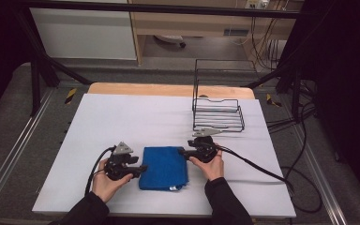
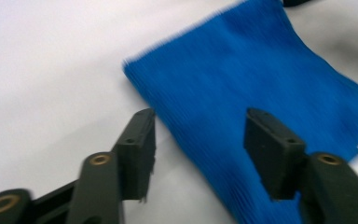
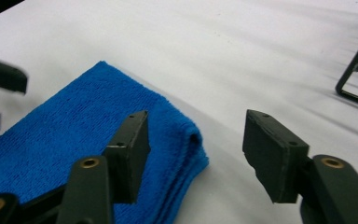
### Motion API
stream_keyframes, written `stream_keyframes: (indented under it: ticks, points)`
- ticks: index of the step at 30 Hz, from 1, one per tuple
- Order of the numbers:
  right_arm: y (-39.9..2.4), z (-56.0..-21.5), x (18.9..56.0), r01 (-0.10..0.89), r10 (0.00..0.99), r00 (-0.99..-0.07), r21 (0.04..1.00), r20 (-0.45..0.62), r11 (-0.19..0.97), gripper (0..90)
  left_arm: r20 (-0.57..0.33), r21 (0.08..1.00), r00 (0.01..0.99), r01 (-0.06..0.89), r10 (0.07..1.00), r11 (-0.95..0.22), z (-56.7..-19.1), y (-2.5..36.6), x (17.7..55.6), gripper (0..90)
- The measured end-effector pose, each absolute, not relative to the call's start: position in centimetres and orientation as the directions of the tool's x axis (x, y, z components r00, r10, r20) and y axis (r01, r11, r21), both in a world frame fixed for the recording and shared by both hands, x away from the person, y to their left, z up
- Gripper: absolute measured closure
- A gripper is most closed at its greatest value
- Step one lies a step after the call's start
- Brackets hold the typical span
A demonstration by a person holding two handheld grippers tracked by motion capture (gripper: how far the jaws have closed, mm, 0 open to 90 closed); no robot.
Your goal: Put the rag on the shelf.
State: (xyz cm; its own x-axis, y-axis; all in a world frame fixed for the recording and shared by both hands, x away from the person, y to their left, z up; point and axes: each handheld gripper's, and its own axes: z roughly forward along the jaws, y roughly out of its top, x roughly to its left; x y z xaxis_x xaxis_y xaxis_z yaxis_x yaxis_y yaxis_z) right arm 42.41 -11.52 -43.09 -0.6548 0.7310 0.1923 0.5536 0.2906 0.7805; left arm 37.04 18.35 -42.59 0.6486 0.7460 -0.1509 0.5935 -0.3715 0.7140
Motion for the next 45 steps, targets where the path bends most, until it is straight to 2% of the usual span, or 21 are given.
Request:
stream_keyframes:
  ticks: [4, 8, 10, 11, 14, 18, 25, 32, 36, 45]
  points:
    - [-11.5, -43.4, 43.0, 0.559, 0.735, -0.651, 0.774, 0.189, 0.296, 43.4, -0.151, 0.707, 0.628, 0.609, 0.764, -0.361, -42.3, 17.8, 39.7, 38.6]
    - [-11.2, -44.0, 43.2, 0.578, 0.734, -0.648, 0.758, 0.203, 0.301, 46.2, -0.132, 0.699, 0.603, 0.62, 0.787, -0.357, -42.5, 17.3, 41.7, 39.3]
    - [-11.0, -44.6, 43.4, 0.589, 0.734, -0.648, 0.745, 0.203, 0.314, 49.3, -0.114, 0.691, 0.596, 0.623, 0.795, -0.368, -42.7, 17.0, 42.4, 44.8]
    - [-11.0, -44.6, 43.4, 0.589, 0.734, -0.648, 0.745, 0.203, 0.314, 49.3, -0.12, 0.686, 0.591, 0.63, 0.797, -0.364, -42.9, 16.9, 42.7, 44.8]
    - [-10.9, -44.9, 43.4, 0.591, 0.731, -0.651, 0.741, 0.205, 0.319, 52.5, -0.125, 0.668, 0.589, 0.645, 0.798, -0.372, -43.4, 16.9, 43.1, 54.5]
    - [-10.8, -45.1, 43.5, 0.597, 0.723, -0.658, 0.732, 0.212, 0.328, 59.1, -0.14, 0.653, 0.593, 0.657, 0.793, -0.376, -43.8, 16.8, 43.1, 63.1]
    - [-10.5, -45.6, 43.4, 0.618, 0.715, -0.656, 0.717, 0.243, 0.323, 66.4, -0.163, 0.641, 0.596, 0.67, 0.786, -0.375, -44.2, 16.7, 43.3, 68.8]
    - [-10.2, -45.5, 43.4, 0.67, 0.707, -0.635, 0.678, 0.312, 0.302, 79.7, -0.182, 0.641, 0.601, 0.673, 0.778, -0.369, -44.2, 16.7, 43.2, 81.5]
    - [-10.3, -45.3, 43.3, 0.683, 0.707, -0.626, 0.67, 0.33, 0.292, 83.0, -0.19, 0.648, 0.603, 0.67, 0.775, -0.362, -44.1, 16.8, 43.1, 84.7]
    - [-10.5, -44.4, 42.8, 0.664, 0.704, -0.629, 0.699, 0.329, 0.266, 83.6, -0.205, 0.704, 0.618, 0.632, 0.759, -0.324, -43.2, 17.5, 42.3, 85.8]
